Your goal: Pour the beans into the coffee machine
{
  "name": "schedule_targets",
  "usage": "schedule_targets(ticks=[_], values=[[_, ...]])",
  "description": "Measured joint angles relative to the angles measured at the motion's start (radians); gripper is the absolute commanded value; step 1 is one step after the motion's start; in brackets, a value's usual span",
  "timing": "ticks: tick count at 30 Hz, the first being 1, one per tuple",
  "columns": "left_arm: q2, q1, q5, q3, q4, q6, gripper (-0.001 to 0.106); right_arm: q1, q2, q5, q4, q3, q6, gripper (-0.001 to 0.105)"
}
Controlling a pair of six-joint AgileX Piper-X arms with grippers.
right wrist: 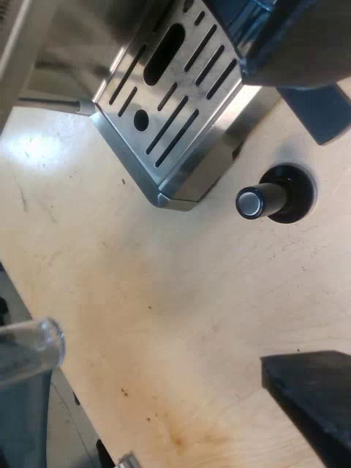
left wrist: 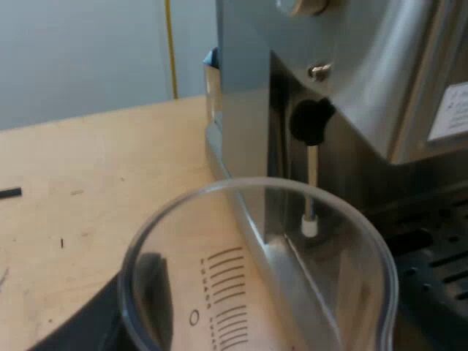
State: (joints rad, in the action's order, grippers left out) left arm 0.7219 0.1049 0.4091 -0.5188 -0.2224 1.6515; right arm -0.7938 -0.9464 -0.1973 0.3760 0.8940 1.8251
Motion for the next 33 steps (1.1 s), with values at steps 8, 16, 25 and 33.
schedule_targets(ticks=[8, 16, 25, 33], values=[[0.004, 0.000, -0.070, 0.191, 0.353, 0.026, 0.029, 0.000, -0.090, 0.000, -0.070, 0.000, 0.000, 0.079], [0.184, 0.000, -0.107, 0.228, 0.502, 0.062, 0.029, 0.000, -0.175, 0.000, -0.177, 0.000, 0.000, 0.079], [0.434, 0.000, -0.108, 0.228, 0.686, 0.065, 0.029, 0.000, -0.260, 0.000, -0.262, 0.000, 0.000, 0.079], [0.614, 0.000, -0.081, 0.228, 0.911, 0.068, 0.029, 0.000, -0.274, 0.000, -0.265, 0.000, 0.000, 0.079]])
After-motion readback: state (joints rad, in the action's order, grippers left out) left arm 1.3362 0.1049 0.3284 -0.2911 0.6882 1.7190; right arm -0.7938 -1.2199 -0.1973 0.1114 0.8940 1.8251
